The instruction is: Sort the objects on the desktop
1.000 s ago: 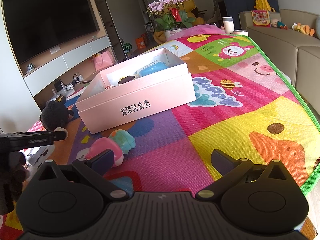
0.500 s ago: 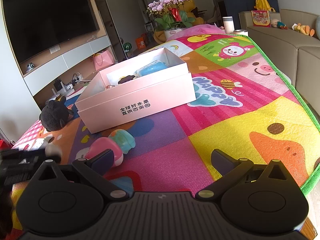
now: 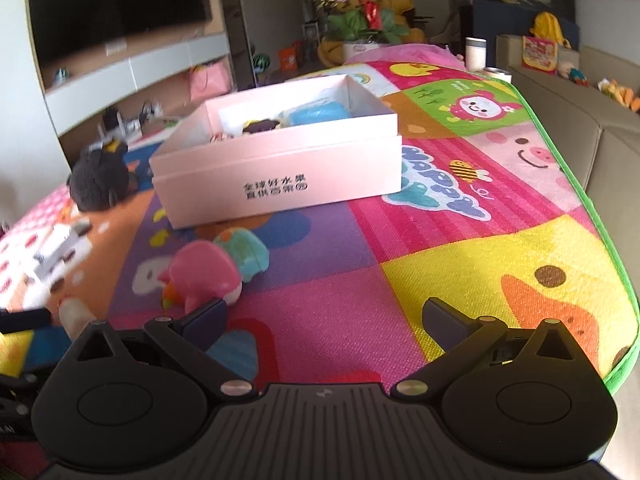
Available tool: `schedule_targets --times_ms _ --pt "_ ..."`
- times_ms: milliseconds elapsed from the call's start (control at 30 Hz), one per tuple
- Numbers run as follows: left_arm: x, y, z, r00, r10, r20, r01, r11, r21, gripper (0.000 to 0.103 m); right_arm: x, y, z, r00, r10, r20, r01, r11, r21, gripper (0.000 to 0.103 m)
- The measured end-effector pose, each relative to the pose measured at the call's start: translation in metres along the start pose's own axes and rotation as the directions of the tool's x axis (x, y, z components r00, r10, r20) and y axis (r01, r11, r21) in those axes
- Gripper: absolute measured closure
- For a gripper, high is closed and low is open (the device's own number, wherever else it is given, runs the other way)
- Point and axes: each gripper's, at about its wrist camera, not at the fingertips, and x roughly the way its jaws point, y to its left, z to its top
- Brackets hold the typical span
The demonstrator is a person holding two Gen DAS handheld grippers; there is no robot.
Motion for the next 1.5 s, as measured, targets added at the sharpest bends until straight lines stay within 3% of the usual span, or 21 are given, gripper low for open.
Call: schedule_targets --times_ms 167,300,500,700,867,1000,1133,1300,1500 --pt "-0.004 0.01 -0.003 0.997 0.072 0.005 -0.071 0.997 -0.02 0.009 0.006 0.014 0.001 0.998 -0.053 -0.033 0.05 0.995 -0.09 0.0" --pt "-0.009 0.02 -0.006 0.992 0.128 0.012 -0.128 0.991 -0.036 0.007 0.001 0.017 -0.001 0.999 -0.027 -0.043 0.022 0.995 -0.101 0.0" --pt "-0.011 0.032 -0.009 0.991 0.13 0.012 -0.128 0.988 -0.086 0.006 -0.017 0.02 0.01 0.998 0.057 0.002 -0.057 0.994 -0.095 0.0" --pt "-0.011 0.026 -0.01 0.991 0.131 0.016 -0.13 0.99 -0.058 0.003 -0.008 0.028 0.038 0.995 0.099 0.019 -0.096 0.988 -0.123 0.001" --pt "-0.01 0.025 -0.011 0.992 0.125 0.015 -0.124 0.991 -0.056 0.003 0.01 0.014 0.065 0.999 0.039 0.027 -0.038 0.999 -0.031 0.023" --pt "-0.009 0.03 -0.011 0.994 0.105 0.002 -0.105 0.99 -0.092 0.002 0.028 0.001 0.067 0.999 -0.04 -0.02 0.039 0.998 -0.042 0.045" --pt "-0.008 0.03 -0.011 0.994 0.106 0.001 -0.106 0.99 -0.092 0.001 0.025 -0.006 0.064 0.999 -0.046 -0.028 0.045 0.997 -0.055 0.046" --pt "-0.007 0.03 -0.011 0.994 0.106 -0.002 -0.105 0.99 -0.091 0.001 0.013 0.012 0.047 0.999 -0.01 -0.046 0.003 0.987 -0.159 0.046" --pt "-0.007 0.03 -0.011 0.994 0.106 -0.002 -0.105 0.99 -0.092 0.0 -0.004 0.029 0.045 1.0 0.004 0.0 -0.004 0.977 -0.215 0.04"
